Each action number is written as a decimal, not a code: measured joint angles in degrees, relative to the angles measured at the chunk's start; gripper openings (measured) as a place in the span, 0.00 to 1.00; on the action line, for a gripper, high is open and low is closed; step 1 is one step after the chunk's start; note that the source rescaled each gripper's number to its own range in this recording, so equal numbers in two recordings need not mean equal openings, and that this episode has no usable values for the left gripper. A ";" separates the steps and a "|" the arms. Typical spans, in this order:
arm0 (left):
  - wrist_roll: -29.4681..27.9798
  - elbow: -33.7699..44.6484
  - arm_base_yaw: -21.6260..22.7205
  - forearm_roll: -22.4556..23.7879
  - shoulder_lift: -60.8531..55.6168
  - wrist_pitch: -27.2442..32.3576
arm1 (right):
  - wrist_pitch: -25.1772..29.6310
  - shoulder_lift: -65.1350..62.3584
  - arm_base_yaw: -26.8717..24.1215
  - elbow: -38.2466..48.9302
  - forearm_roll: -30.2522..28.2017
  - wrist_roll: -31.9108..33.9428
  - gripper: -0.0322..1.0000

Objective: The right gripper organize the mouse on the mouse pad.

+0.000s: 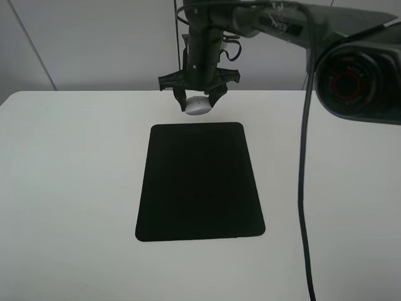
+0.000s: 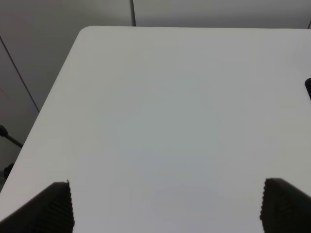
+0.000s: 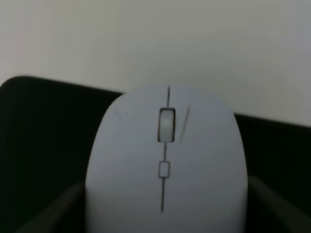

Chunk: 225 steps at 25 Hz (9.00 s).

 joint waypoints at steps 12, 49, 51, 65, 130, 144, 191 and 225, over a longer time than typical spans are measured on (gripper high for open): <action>0.00 0.00 0.00 0.00 0.00 0.00 | 1.45 -0.07 0.65 0.00 1.36 0.23 0.03; 0.00 0.00 0.00 0.00 0.00 0.00 | -29.18 -18.32 3.34 45.06 1.19 9.48 0.03; 0.00 0.00 0.00 0.00 0.00 0.00 | -31.24 -18.65 3.34 47.11 1.19 9.55 0.03; 0.00 0.00 0.00 0.00 0.00 0.00 | -41.19 -19.58 6.55 52.56 -6.52 16.61 0.03; 0.00 0.00 0.00 0.00 0.00 0.00 | -34.15 -33.86 -0.52 55.16 -0.97 6.32 0.63; 0.00 0.00 0.00 0.00 0.00 0.00 | -30.15 -60.32 -25.34 76.60 2.70 -10.20 0.63; 0.00 0.00 0.00 0.00 0.00 0.00 | -7.29 -141.50 -26.62 99.39 10.54 -33.84 0.63; 0.00 0.00 0.00 0.00 0.00 0.00 | -7.07 -141.50 -39.13 99.39 11.46 -32.93 0.63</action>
